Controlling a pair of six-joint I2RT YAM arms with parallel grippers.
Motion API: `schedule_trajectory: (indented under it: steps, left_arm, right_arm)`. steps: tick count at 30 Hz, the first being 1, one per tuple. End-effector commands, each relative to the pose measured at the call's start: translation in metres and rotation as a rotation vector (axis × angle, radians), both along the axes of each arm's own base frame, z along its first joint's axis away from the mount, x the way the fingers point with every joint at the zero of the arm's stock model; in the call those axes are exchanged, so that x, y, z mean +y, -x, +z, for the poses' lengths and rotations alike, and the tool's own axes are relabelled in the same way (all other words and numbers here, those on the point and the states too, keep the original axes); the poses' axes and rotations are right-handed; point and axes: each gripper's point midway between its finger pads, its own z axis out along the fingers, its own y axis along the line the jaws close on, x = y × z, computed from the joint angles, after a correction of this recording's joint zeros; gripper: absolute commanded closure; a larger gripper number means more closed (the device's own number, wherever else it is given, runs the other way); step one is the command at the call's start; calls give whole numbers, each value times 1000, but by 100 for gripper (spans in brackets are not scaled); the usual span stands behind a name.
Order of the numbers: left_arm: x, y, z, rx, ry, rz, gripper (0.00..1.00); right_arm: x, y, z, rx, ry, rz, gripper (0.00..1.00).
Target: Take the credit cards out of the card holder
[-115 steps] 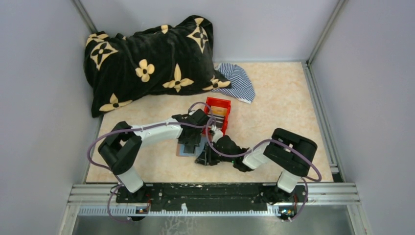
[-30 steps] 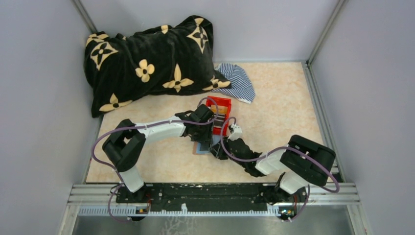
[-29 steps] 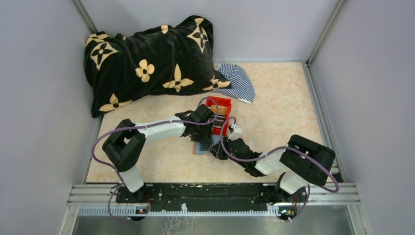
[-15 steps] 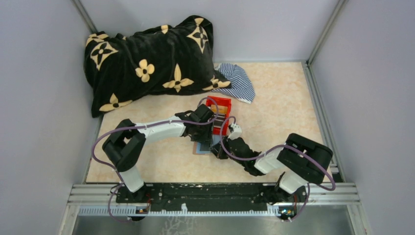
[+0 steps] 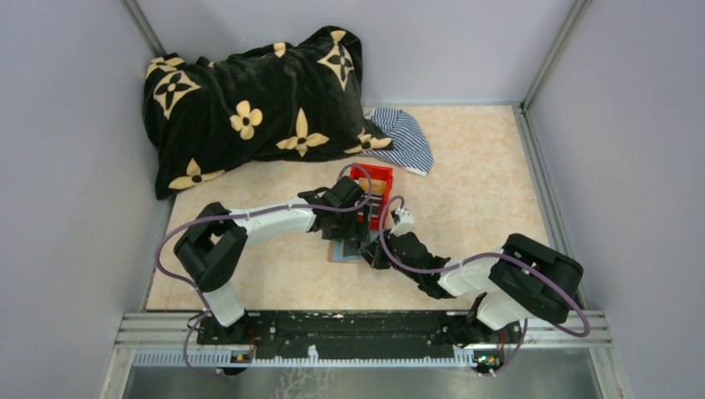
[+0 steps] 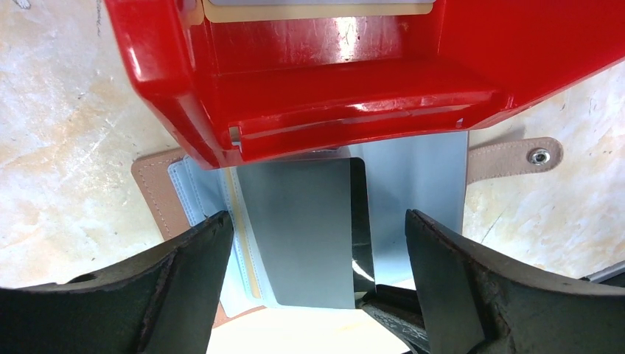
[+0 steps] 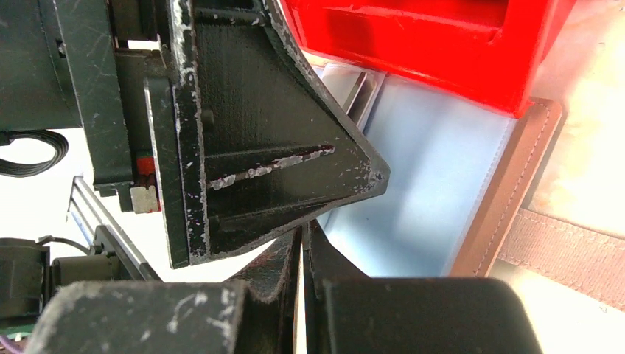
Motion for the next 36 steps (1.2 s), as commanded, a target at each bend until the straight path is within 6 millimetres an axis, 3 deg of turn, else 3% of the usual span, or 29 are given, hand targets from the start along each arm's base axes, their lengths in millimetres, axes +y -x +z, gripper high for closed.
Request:
schedule_trajectory:
  steps: [1,15,23,26,28,30,33,36]
  left_arm:
    - [8,8,-24,40,-46,11,8]
    - [5,1,-16,30,6,25,9]
    - [7,0,-11,12,8,35,10]
    - [15,-1,-13,2,-23,54,19]
    - [31,-1,-18,-4,-95,83,35]
    - [45,0,-23,-12,-141,104,42]
    - [48,4,-18,-18,-94,113,43]
    - [36,1,4,-65,10,104,40]
  right_arm:
    - [2,-10,23,-63,-61,-24,100]
    - [-28,2,15,-33,-58,-80,100]
    - [-23,2,7,-21,-51,-67,100]
    - [-21,3,5,-14,-59,-57,100]
    - [-20,4,3,-11,-59,-57,100]
    - [-20,4,3,-10,-58,-54,100]
    - [-20,4,2,-7,-54,-54,100]
    - [-21,4,-1,-3,-53,-57,100]
